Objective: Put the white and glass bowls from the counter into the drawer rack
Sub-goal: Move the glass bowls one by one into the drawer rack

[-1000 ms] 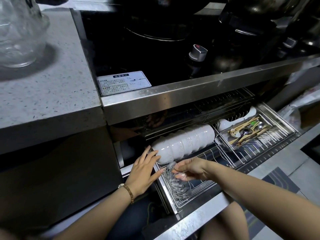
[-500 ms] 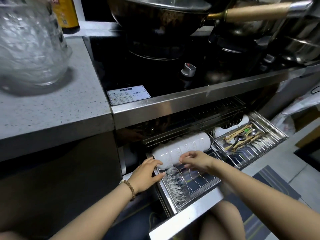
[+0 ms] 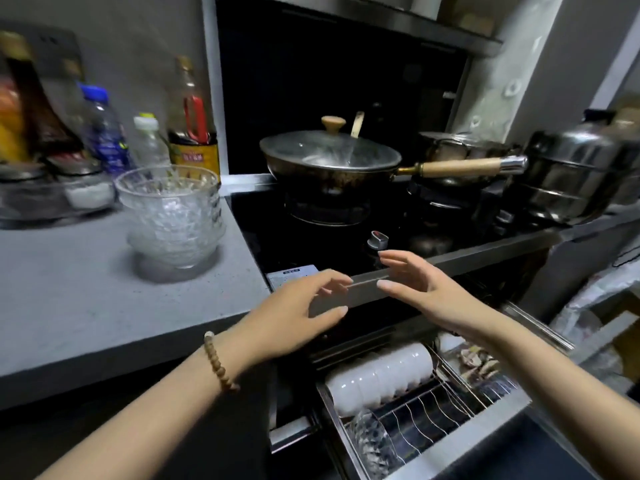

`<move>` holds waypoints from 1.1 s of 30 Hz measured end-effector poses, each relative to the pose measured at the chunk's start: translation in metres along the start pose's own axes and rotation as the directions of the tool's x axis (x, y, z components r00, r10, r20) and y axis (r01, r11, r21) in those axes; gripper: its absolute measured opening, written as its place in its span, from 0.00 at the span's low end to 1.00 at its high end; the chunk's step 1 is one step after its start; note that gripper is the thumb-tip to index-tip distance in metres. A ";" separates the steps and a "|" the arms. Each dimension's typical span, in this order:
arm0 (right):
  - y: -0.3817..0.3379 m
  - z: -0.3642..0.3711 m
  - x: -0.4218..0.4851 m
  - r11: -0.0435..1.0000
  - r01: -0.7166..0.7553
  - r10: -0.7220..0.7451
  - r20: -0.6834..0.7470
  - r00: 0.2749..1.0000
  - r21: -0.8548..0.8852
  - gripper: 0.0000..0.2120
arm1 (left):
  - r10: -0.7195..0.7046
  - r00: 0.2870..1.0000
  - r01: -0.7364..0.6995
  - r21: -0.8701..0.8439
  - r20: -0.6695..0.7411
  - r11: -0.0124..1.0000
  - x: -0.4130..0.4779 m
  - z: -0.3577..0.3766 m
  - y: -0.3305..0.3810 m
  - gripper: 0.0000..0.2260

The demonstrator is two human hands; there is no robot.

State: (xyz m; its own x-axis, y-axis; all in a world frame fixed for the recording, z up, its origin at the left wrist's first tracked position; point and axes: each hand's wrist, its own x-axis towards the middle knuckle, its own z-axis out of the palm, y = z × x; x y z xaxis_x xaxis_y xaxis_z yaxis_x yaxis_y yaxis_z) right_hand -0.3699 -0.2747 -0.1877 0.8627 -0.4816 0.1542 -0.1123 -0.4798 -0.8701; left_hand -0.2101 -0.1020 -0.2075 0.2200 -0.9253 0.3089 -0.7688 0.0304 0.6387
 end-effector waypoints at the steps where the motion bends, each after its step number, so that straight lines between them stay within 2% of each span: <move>1: -0.013 0.004 0.006 0.999 0.036 -0.036 0.000 0.999 -0.032 0.28 | 0.013 0.999 -0.012 0.018 -0.030 1.000 -0.002 -0.018 0.005 0.15; 5: -0.050 0.027 0.040 0.978 0.169 -0.168 0.011 0.986 -0.123 0.24 | 0.017 0.985 0.008 0.144 -0.172 0.990 -0.018 -0.082 0.010 0.16; 10: -0.086 0.065 0.078 0.956 0.251 -0.242 0.075 0.967 -0.155 0.26 | -0.008 0.944 0.094 0.247 -0.329 0.964 -0.043 -0.141 -0.004 0.17; 18: -0.120 0.121 0.129 0.956 0.283 -0.273 0.119 0.955 -0.073 0.27 | -0.115 0.864 0.259 0.235 -0.491 0.937 -0.061 -0.193 -0.056 0.20; 25: -0.133 0.150 0.154 0.950 0.313 -0.306 0.154 0.940 -0.024 0.27 | -0.203 0.840 0.327 0.170 -0.504 0.930 -0.054 -0.203 -0.084 0.27; 30: -0.133 0.157 0.163 0.933 0.348 -0.332 0.150 0.931 -0.096 0.16 | -0.252 0.857 0.360 0.172 -0.449 0.917 -0.049 -0.204 -0.093 0.26; 33: -0.131 0.160 0.166 0.929 0.352 -0.336 0.141 0.931 -0.113 0.10 | -0.229 0.862 0.325 0.145 -0.453 0.935 -0.048 -0.205 -0.093 0.20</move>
State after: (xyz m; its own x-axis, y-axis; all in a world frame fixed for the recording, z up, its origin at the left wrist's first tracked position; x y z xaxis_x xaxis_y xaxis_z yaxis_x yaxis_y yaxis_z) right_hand -0.1336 -0.1744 -0.1234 0.9108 -0.1838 0.3696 0.1437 -0.6983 -0.7013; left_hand -0.0261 0.0174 -0.1370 0.6377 -0.6332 0.4385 -0.7340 -0.3271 0.5952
